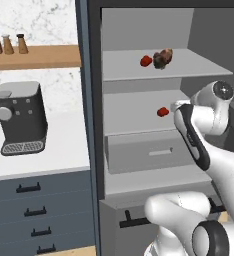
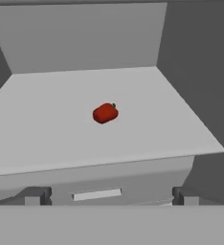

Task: Place one bell pepper and one steak in each tupperware on the nearby counter, to pack two identical lunches.

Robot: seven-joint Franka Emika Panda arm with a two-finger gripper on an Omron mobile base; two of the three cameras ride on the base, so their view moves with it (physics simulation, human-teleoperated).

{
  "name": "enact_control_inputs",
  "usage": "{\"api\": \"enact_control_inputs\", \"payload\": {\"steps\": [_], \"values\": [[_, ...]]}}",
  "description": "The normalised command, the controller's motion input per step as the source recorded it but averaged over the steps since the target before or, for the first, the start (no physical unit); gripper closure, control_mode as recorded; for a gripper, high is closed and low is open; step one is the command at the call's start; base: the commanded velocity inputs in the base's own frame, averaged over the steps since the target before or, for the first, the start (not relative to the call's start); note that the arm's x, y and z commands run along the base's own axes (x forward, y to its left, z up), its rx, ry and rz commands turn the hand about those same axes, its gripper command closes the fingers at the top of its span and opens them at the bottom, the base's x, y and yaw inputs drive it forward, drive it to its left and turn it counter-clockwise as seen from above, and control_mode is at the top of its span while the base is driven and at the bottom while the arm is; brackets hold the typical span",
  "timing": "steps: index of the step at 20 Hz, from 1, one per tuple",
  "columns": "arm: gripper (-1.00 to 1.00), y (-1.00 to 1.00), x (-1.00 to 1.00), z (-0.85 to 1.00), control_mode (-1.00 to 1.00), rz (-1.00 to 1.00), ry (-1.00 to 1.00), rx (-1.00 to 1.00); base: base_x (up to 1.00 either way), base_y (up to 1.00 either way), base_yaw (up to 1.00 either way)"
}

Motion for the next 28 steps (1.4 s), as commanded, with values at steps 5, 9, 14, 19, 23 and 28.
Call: {"api": "enact_control_inputs", "payload": {"steps": [5, 9, 14, 19, 23, 28], "values": [[-1.00, 0.16, 0.04, -0.21, -1.00, 0.00, 0.00, 0.00, 0.00, 0.00, 0.00], [-1.00, 0.00, 0.23, -0.30, -1.00, 0.00, 0.00, 0.02, 0.00, 0.00, 0.00], [-1.00, 0.06, 0.15, -0.03, -1.00, 0.00, 0.00, 0.00, 0.00, 0.00, 0.00], [-1.00, 0.06, 0.18, 0.00, -1.00, 0.00, 0.00, 0.00, 0.00, 0.00, 0.00], [-1.00, 0.00, 0.44, -0.09, -1.00, -0.04, 0.00, 0.00, 0.00, 0.00, 0.00], [-1.00, 0.00, 0.49, -0.10, -1.00, -0.06, 0.00, 0.00, 0.00, 0.00, 0.00]]}}
